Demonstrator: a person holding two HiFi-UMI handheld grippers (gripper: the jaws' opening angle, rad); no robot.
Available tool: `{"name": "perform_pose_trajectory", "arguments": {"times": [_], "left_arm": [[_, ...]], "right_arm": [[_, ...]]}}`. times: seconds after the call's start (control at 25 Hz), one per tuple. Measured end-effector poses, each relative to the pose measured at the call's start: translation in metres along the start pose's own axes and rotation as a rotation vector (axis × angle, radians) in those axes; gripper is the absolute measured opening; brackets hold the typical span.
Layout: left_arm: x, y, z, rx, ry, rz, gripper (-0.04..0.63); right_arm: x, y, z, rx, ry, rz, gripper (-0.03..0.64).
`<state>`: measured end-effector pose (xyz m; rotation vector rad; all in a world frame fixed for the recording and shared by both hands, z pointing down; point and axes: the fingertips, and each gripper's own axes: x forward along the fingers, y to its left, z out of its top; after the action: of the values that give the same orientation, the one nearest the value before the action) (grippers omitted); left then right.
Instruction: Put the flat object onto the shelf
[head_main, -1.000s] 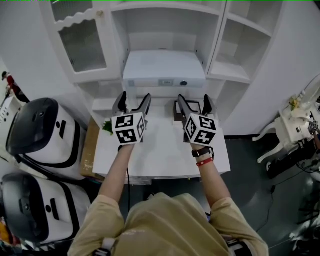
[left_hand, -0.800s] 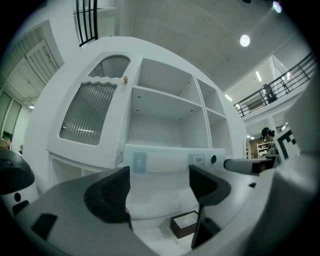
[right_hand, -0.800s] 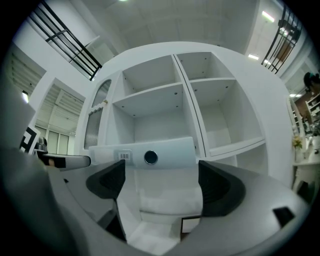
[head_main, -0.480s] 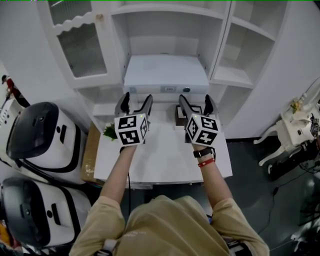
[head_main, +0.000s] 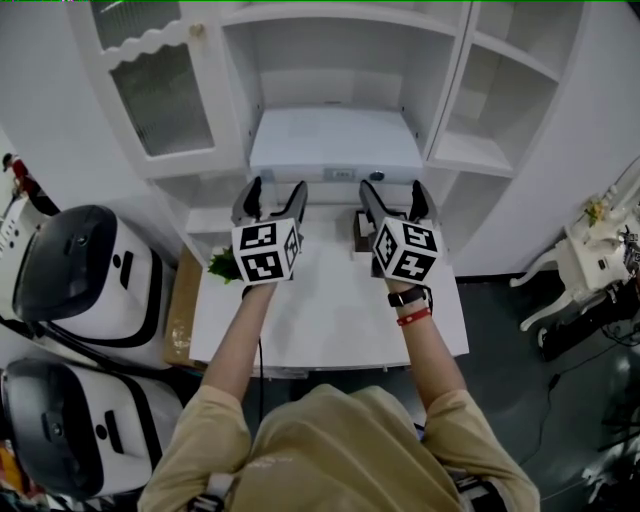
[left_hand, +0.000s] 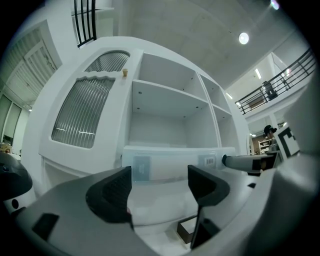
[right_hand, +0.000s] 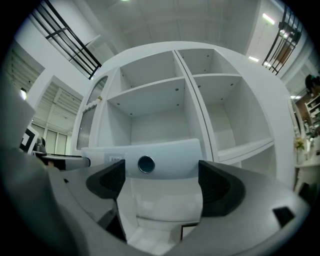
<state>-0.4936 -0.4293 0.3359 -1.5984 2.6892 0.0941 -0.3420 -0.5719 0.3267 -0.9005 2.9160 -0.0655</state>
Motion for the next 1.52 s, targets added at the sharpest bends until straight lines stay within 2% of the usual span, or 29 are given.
{"name": "perform_pose_trajectory", "arguments": {"times": [0.96,1.52], "left_arm": [[0.056,0.011,-0.001,-0.005,0.015,-0.015,0.366],[0.083,0.019,-0.001,-0.047,0.025,-0.039,0.365]], "right_arm": [[0.057,-0.015,0.000,0.000,0.012,-0.016,0.472],[0.084,-0.019,0.001,0.024,0.028,-0.021,0.472]]}}
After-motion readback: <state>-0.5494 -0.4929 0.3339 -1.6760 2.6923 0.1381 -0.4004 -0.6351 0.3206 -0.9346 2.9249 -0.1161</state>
